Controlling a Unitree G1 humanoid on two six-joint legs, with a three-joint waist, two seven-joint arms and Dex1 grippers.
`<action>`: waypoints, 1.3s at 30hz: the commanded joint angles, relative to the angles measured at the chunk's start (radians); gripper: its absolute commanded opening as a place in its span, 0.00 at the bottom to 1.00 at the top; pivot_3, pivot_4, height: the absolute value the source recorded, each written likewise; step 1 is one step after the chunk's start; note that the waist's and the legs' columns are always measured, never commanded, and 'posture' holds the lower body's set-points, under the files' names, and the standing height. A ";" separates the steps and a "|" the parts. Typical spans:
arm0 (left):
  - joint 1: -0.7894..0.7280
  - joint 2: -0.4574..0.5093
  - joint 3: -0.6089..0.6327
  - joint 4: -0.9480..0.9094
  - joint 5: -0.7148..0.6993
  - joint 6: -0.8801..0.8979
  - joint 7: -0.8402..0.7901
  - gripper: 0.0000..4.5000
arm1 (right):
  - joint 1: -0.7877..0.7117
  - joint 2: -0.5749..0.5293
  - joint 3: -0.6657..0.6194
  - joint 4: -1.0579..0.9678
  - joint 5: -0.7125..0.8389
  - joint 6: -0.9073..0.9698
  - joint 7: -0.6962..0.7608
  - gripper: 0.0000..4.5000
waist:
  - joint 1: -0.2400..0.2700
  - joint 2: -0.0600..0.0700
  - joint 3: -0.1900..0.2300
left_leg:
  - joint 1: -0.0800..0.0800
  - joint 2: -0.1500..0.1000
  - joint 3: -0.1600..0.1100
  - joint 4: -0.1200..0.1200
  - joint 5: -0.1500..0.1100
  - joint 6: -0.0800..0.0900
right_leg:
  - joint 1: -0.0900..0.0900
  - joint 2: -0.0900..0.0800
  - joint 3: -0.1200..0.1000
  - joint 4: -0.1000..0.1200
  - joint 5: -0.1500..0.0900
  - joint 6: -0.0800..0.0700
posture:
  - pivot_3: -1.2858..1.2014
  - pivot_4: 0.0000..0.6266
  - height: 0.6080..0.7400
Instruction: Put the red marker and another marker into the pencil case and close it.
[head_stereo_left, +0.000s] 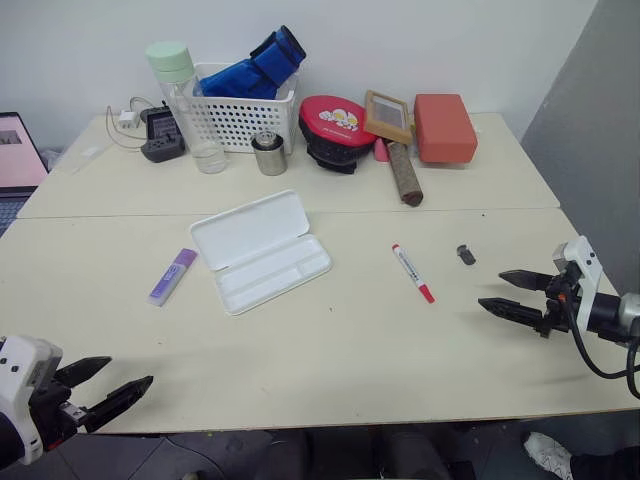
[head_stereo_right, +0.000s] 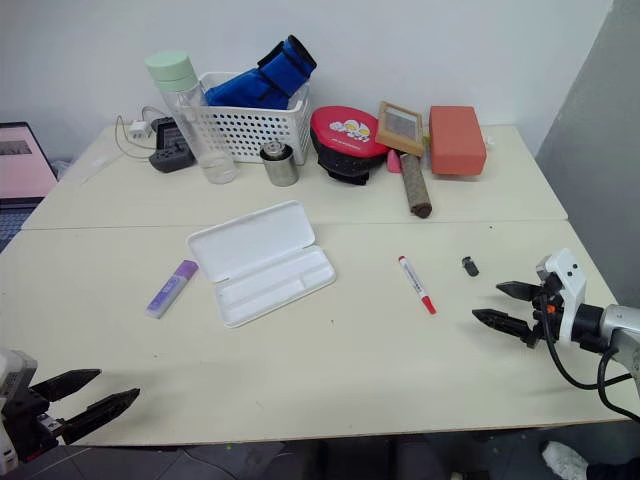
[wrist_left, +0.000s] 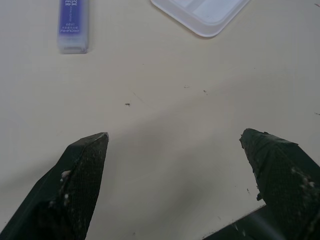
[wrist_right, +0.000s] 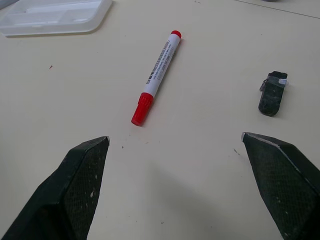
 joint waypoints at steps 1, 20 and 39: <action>0.001 0.007 0.001 -0.013 0.005 -0.001 -0.009 1.00 | -0.005 -0.026 -0.031 -0.008 0.007 -0.010 0.019 0.99 | 0.000 0.000 0.000 | 0.000 0.000 0.000 0.000 0.000 0.000 | 0.000 0.000 0.000 0.000 0.000 0.000 | 0.52 0.24 1.00; -0.034 0.029 -0.026 -0.004 0.016 0.029 -0.020 1.00 | 0.035 -0.040 -0.043 -0.029 0.016 -0.008 0.047 0.99 | 0.000 0.000 0.000 | 0.000 0.000 -0.001 0.000 0.000 0.000 | 0.000 0.000 0.000 0.000 0.000 0.000 | 0.52 0.24 1.00; -0.359 0.063 -0.273 -0.082 -0.002 0.077 0.084 1.00 | -0.062 -0.061 -0.058 -0.200 0.204 0.059 0.142 0.99 | 0.005 0.002 0.002 | 0.000 0.000 -0.002 0.001 0.000 0.000 | 0.001 0.000 -0.001 0.000 -0.002 0.004 | 0.52 0.24 1.00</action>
